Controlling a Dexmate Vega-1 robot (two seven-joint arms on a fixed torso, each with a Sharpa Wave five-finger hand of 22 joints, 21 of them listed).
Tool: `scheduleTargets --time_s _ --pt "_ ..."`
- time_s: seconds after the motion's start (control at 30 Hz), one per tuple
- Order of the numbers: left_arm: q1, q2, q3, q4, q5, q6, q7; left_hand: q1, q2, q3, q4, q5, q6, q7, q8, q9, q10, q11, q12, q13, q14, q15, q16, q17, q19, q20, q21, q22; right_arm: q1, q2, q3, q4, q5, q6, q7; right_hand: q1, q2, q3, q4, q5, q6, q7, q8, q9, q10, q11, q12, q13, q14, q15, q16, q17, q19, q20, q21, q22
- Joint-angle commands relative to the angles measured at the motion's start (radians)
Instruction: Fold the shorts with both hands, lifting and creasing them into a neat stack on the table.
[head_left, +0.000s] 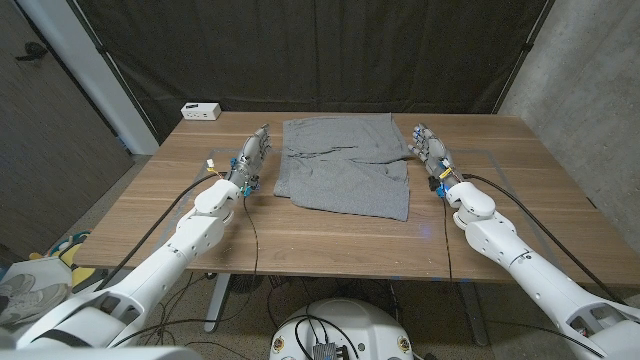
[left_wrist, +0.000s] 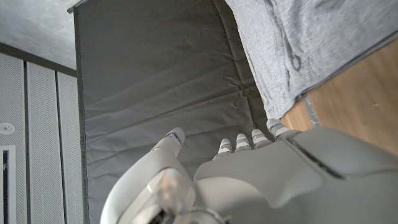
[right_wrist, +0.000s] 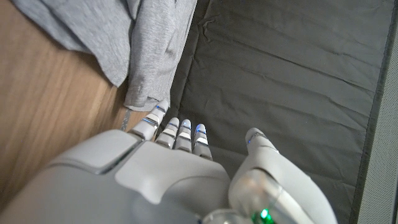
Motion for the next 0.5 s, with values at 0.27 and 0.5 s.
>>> scheduleTargets --time_s 0.27,0.5 --pt "-0.025 0.02 0.056 -0.099 0.138 0.048 0.114 0.012 0.013 -0.001 -0.012 0.002 -0.105 -0.013 0.018 0.004 -0.095 -0.003 0.02 0.002 -0.102 -0.003 0.012 -0.001 -0.039 -0.005 0.005 0.002 -0.004 -0.046 0.02 -0.008 0.014 0.05 0.084 0.007 -0.006 0.007 -0.002 0.006 0.005 -0.002 0.007 0.001 0.006 0.004 0.007 0.002 0.011 0.005 0.004 -0.001 0.007 0.001 0.004 0.002" --pt "0.026 0.04 0.054 -0.195 0.209 0.074 0.227 0.022 0.0 -0.009 -0.035 -0.002 -0.032 -0.024 0.035 0.004 -0.027 -0.004 0.041 0.003 -0.054 0.005 0.021 -0.003 -0.02 0.006 0.008 0.0 -0.032 -0.083 0.018 -0.084 -0.049 0.001 -0.009 0.049 -0.002 0.028 -0.038 0.012 0.036 0.012 0.017 0.001 0.046 0.019 0.017 0.001 0.053 0.032 0.011 -0.01 0.033 0.025 0.011 0.001"
